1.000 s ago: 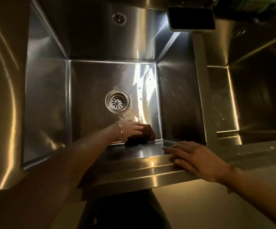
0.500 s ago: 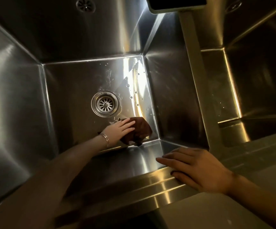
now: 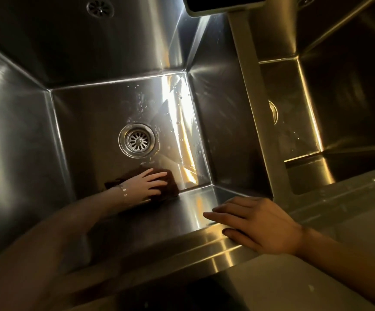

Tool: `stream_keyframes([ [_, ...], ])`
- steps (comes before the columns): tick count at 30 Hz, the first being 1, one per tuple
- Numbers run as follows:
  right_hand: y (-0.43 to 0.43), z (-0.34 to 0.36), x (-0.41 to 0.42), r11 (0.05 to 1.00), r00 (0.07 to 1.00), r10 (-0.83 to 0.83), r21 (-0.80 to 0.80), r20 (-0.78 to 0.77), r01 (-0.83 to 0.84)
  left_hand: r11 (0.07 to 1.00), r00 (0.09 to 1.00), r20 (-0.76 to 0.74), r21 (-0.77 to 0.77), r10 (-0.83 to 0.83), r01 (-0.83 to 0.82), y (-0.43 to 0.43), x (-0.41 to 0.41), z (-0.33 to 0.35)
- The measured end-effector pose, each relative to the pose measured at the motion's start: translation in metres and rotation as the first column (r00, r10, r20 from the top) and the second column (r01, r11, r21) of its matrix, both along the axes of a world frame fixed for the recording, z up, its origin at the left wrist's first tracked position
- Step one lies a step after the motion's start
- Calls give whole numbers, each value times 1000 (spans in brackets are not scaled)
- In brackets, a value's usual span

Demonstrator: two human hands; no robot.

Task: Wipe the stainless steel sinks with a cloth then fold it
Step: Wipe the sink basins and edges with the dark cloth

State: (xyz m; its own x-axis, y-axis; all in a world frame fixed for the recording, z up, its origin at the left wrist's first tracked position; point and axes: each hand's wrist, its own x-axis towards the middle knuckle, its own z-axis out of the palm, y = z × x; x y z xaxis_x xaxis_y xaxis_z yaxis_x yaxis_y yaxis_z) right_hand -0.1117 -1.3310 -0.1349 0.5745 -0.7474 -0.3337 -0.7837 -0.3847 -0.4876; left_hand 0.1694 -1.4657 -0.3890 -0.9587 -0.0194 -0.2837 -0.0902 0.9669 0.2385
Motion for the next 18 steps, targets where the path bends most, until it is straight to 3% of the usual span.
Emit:
stream_keyframes([
  [1, 0, 0, 0, 1000, 1000, -4, -1, 4, 4, 999, 999, 3, -21, -48, 48, -6, 19, -3],
  [4, 0, 0, 2, 1000, 1000, -11, -2, 12, 11, 986, 965, 205, 35, -165, 161, -18, 39, -4],
  [9, -2, 3, 1, 1000, 1000, -4, 11, -6, 4, 978, 982, 38, 101, -185, 180, -16, -50, 1],
  [13, -3, 3, 1, 1000, 1000, 3, 31, -9, -3, 992, 992, 67, 82, -104, 98, -7, -97, 25],
  [16, -4, 4, 1, 999, 1000, 5, 45, -22, -4, 996, 992, 128, 80, 20, -30, -8, -56, 24],
  [18, -3, 4, 1, 999, 1000, -3, 45, -16, 4, 998, 978, 208, 60, 5, -18, -13, -23, 15],
])
